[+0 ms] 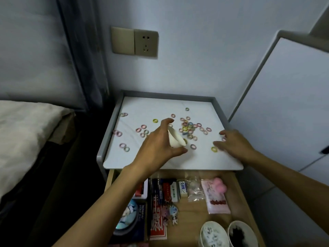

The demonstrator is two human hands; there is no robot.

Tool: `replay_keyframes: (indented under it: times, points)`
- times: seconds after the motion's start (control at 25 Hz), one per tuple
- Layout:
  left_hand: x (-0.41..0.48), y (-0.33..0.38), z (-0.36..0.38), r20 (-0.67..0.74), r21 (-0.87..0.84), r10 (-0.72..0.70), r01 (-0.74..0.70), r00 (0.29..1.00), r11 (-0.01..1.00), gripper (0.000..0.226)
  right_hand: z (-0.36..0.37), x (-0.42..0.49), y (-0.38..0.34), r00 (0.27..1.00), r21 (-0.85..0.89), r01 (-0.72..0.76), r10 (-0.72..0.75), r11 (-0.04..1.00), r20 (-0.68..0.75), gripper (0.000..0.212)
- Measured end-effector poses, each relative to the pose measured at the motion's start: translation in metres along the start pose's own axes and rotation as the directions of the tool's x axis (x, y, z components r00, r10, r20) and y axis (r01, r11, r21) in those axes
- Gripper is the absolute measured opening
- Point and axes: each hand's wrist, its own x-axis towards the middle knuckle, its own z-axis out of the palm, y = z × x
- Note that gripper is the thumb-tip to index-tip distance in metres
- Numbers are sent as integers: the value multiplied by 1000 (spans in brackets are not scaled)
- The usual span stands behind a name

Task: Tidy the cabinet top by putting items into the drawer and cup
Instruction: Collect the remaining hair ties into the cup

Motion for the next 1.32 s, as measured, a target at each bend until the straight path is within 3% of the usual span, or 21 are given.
replay_keyframes:
  times: [0.12,0.44,0.6,0.68,0.76,0.8,0.92,1.0,1.08,1.2,1.32]
  points:
    - [6,1,5,14,-74,-19,20,1000,997,94,18,18,20,997,-64,-63,66,996,44,72]
    - [7,-6,10,39,-71,-31,34,999,997,91,36,10,2,986,173,110,-86,979,-141,10]
    - [4,-1,15,79,-77,-39,45,996,996,92,41,2,-7,971,119,155,-130,981,-199,11]
    - [3,-1,17,86,-70,-32,38,996,997,93,39,2,-14,981,62,144,-134,988,-141,14]
    - [2,-1,18,87,-74,-36,43,996,996,95,30,0,-27,986,132,147,-134,980,-103,14]
    - [2,-1,17,84,-82,-41,48,996,995,96,21,-2,-37,982,248,177,-154,953,-108,14]
    - [8,-3,16,56,-137,-69,76,996,988,102,-10,-15,-75,940,588,310,-332,747,-74,13]
    - [11,-2,16,55,-192,-83,92,995,977,104,-22,-28,-98,863,557,416,-505,718,6,15]
    - [10,0,18,65,-223,-69,82,996,971,104,-25,-40,-111,801,434,494,-589,753,110,20]
    - [9,1,14,36,-221,-80,86,996,972,102,-36,-32,-111,818,479,480,-572,735,57,19]
    - [8,-2,7,-14,-199,-131,125,991,972,98,-35,4,-85,923,401,384,-354,831,-151,18]
